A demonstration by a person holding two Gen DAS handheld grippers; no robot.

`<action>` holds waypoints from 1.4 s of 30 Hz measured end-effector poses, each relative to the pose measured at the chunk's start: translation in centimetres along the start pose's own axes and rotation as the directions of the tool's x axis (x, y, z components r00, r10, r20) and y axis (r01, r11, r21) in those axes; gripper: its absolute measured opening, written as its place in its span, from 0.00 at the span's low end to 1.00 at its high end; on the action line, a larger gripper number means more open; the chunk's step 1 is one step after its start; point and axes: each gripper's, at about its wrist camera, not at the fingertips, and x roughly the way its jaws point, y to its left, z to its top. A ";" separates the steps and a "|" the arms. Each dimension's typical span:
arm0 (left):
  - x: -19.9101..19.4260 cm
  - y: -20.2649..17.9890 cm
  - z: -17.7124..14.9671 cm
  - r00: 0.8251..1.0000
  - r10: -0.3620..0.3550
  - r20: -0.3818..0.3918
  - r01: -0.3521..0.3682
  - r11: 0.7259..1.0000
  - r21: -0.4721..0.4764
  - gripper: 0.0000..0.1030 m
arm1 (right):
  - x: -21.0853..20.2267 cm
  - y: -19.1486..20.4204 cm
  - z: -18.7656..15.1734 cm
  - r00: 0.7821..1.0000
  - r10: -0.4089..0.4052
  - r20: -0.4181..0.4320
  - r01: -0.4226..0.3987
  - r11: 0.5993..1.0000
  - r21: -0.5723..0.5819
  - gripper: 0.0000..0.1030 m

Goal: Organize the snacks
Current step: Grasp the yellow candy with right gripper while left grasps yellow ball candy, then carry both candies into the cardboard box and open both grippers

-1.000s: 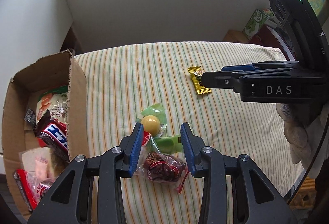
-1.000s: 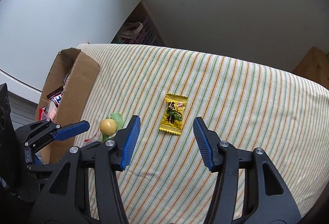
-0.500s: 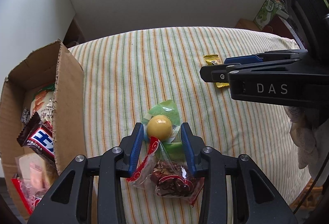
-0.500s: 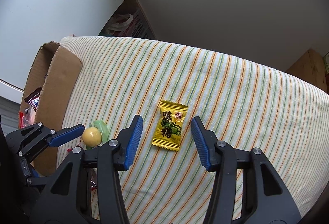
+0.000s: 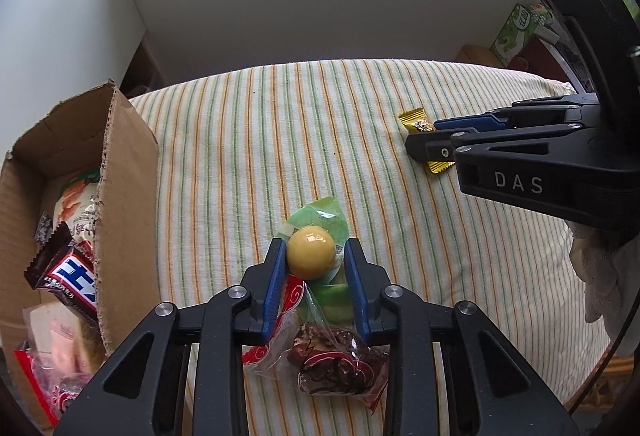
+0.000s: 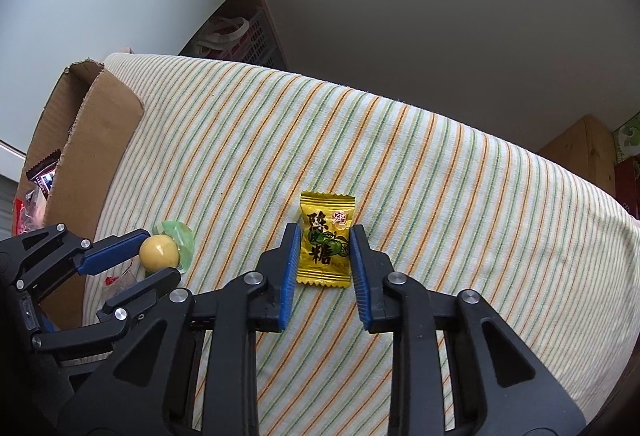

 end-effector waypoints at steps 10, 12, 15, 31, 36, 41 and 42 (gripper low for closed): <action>0.0 0.1 0.1 0.999 -0.032 0.019 0.033 0.999 -0.020 0.24 | -1.0 -0.7 -1.0 1.000 0.005 0.014 -0.005 1.000 0.009 0.23; -0.1 0.2 0.2 0.999 -0.045 0.024 0.046 0.998 -0.031 0.23 | -1.1 -0.9 -1.1 1.000 0.009 0.018 -0.010 1.000 0.017 0.23; -0.5 0.6 0.4 0.997 -0.065 0.038 0.067 0.997 -0.043 0.23 | -1.5 -1.2 -1.3 1.000 0.013 0.024 -0.013 1.000 0.019 0.23; -4.1 1.8 0.1 0.990 -0.096 0.100 0.101 0.993 -0.053 0.21 | -5.0 -0.5 -1.9 0.997 0.037 0.072 -0.037 0.999 -0.010 0.23; -5.9 2.7 -0.4 0.986 -0.098 0.133 0.106 0.993 -0.054 0.21 | -6.8 0.4 -2.5 0.994 0.053 0.090 -0.051 0.998 -0.028 0.23; -8.5 4.6 -1.4 0.981 -0.091 0.171 0.105 0.992 -0.072 0.21 | -8.3 3.2 -2.1 0.991 0.065 0.114 -0.058 0.996 -0.062 0.23; -8.9 5.0 -1.5 0.980 -0.088 0.178 0.103 0.992 -0.077 0.21 | -8.6 3.8 -2.0 0.991 0.068 0.118 -0.060 0.996 -0.072 0.23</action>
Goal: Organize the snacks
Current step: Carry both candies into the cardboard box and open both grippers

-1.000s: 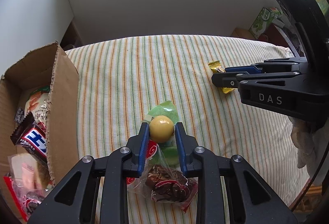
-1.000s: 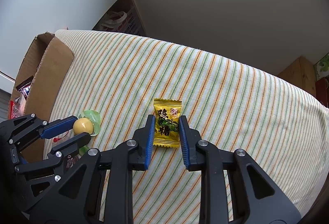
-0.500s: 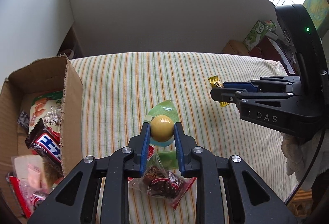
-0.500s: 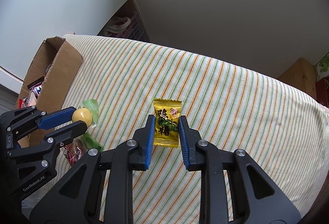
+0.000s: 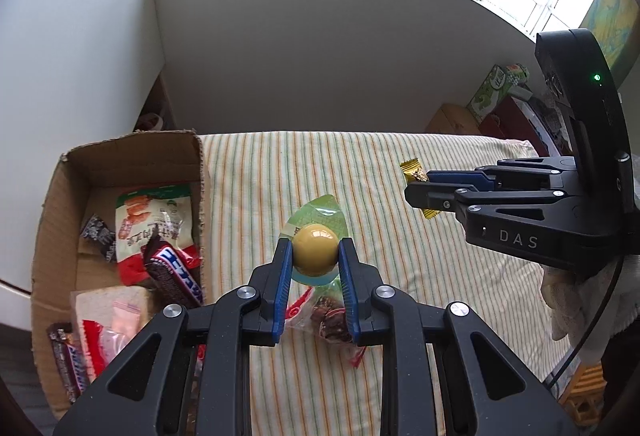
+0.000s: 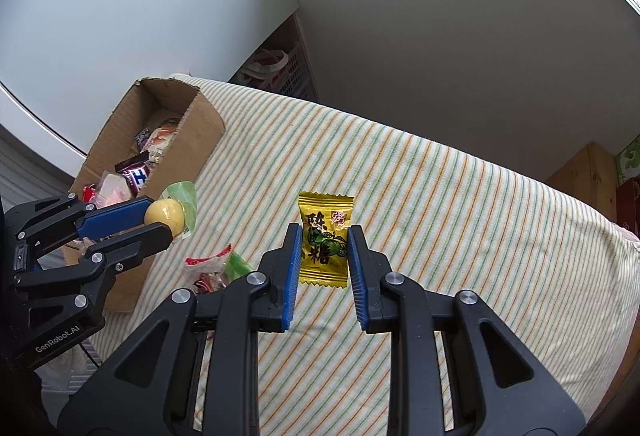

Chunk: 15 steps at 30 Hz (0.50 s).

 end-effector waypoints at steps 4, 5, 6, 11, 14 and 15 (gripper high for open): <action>-2.0 2.1 -0.4 0.999 0.021 0.023 -0.021 0.999 -0.026 0.21 | -0.6 2.8 0.7 1.000 0.013 0.010 -0.012 0.999 -0.043 0.23; -2.4 2.6 -0.5 0.999 0.029 0.028 -0.028 0.999 -0.032 0.21 | -0.5 3.5 1.0 1.000 0.015 0.012 -0.015 0.998 -0.053 0.23; -2.8 3.3 -0.7 0.999 0.037 0.033 -0.036 0.999 -0.039 0.21 | -0.6 4.1 1.3 1.000 0.019 0.015 -0.018 0.998 -0.061 0.23; -4.4 6.5 -1.5 0.996 0.070 0.048 -0.065 0.994 -0.087 0.21 | -0.5 7.5 2.4 0.999 0.037 0.019 -0.035 0.994 -0.105 0.23; -5.0 8.2 -2.2 0.994 0.094 0.057 -0.088 0.990 -0.110 0.21 | -0.3 9.3 3.0 0.999 0.049 0.020 -0.047 0.991 -0.128 0.23; -5.4 9.0 -2.5 0.993 0.102 0.059 -0.094 0.989 -0.118 0.21 | 0.0 9.9 3.4 0.998 0.055 0.016 -0.053 0.989 -0.136 0.23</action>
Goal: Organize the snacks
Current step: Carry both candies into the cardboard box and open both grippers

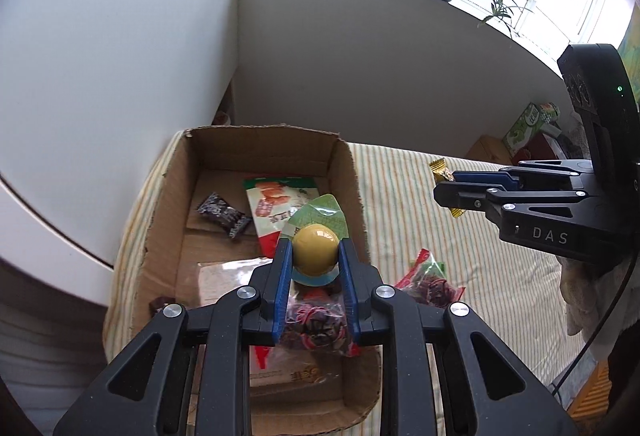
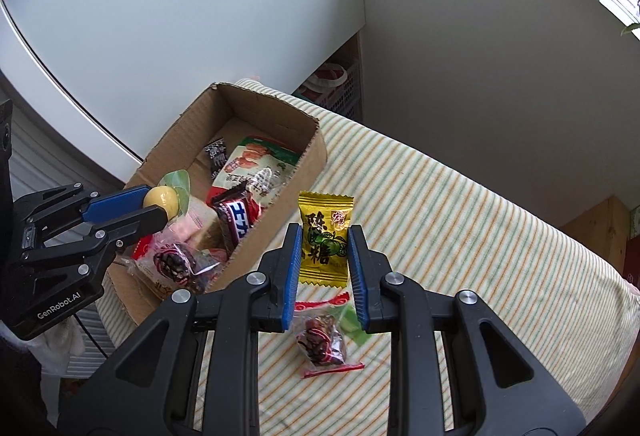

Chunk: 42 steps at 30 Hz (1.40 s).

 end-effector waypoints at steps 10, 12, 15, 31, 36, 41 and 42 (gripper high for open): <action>-0.9 4.2 -1.0 0.998 0.064 0.004 -0.064 0.997 -0.034 0.21 | 2.8 5.1 2.9 1.000 0.030 -0.010 -0.030 0.998 -0.059 0.23; -0.9 4.7 -1.0 0.998 0.067 0.007 -0.067 0.997 -0.045 0.21 | 3.4 5.7 3.3 0.999 0.035 -0.012 -0.036 0.997 -0.064 0.23; -0.8 5.3 -1.0 0.998 0.066 0.008 -0.065 0.996 -0.060 0.22 | 3.7 6.4 3.5 0.999 0.040 -0.008 -0.040 0.997 -0.070 0.34; -1.7 5.2 -1.7 0.997 0.068 0.034 -0.065 0.995 -0.075 0.45 | 1.9 6.1 2.8 0.999 0.034 0.028 -0.032 0.997 -0.076 0.64; -1.9 3.6 -2.5 0.997 0.059 0.046 -0.057 0.997 -0.051 0.45 | 0.3 4.9 1.3 0.999 0.017 0.040 -0.014 0.997 -0.076 0.64; -2.5 1.4 -3.2 0.997 0.037 0.068 -0.035 0.999 -0.020 0.45 | -1.1 2.9 -0.8 0.999 -0.005 0.040 0.008 0.998 -0.063 0.64; -2.6 1.0 -3.4 0.997 0.034 0.074 -0.033 0.999 -0.014 0.45 | -1.2 2.6 -1.3 0.999 -0.013 0.040 0.016 0.998 -0.062 0.64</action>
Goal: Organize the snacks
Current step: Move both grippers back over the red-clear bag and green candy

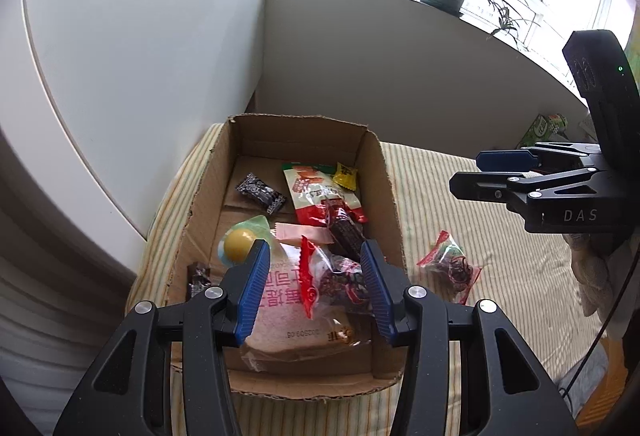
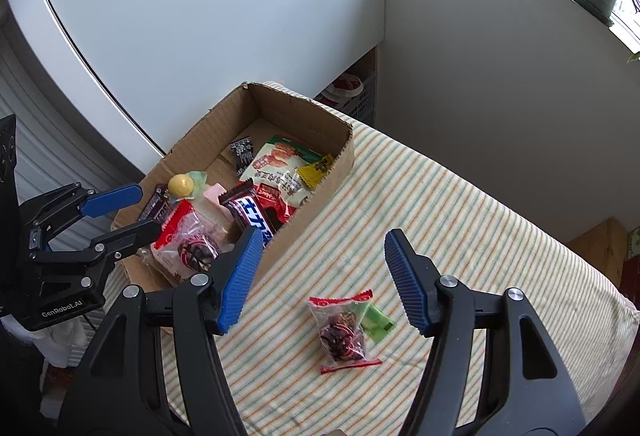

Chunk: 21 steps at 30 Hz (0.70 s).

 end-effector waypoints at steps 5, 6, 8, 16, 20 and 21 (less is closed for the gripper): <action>-0.3 -2.0 -0.9 0.999 -0.038 0.000 0.038 0.999 0.020 0.45 | -0.4 -1.4 -2.3 1.000 -0.012 -0.019 0.012 1.000 0.004 0.64; -0.3 -2.5 -1.2 0.999 -0.042 -0.001 0.042 0.999 0.027 0.45 | -0.4 -1.6 -2.8 1.000 -0.012 -0.026 0.012 1.000 0.005 0.64; -0.3 -3.3 -1.8 0.998 -0.056 -0.003 0.057 0.998 0.036 0.45 | -0.3 -2.0 -3.7 0.999 0.003 -0.041 -0.003 1.000 0.010 0.64; 0.0 -6.6 -4.0 0.994 -0.104 -0.021 0.105 0.992 0.071 0.45 | 1.4 -3.9 -6.3 0.994 0.054 -0.098 -0.049 0.997 0.059 0.29; 0.5 -8.6 -5.0 0.991 -0.125 -0.039 0.128 0.988 0.091 0.45 | 2.1 -5.4 -7.0 0.991 0.074 -0.112 -0.063 0.993 0.097 0.20; 0.7 -9.1 -5.2 0.991 -0.130 -0.044 0.133 0.986 0.096 0.45 | 2.3 -5.8 -7.1 0.990 0.079 -0.115 -0.067 0.992 0.105 0.17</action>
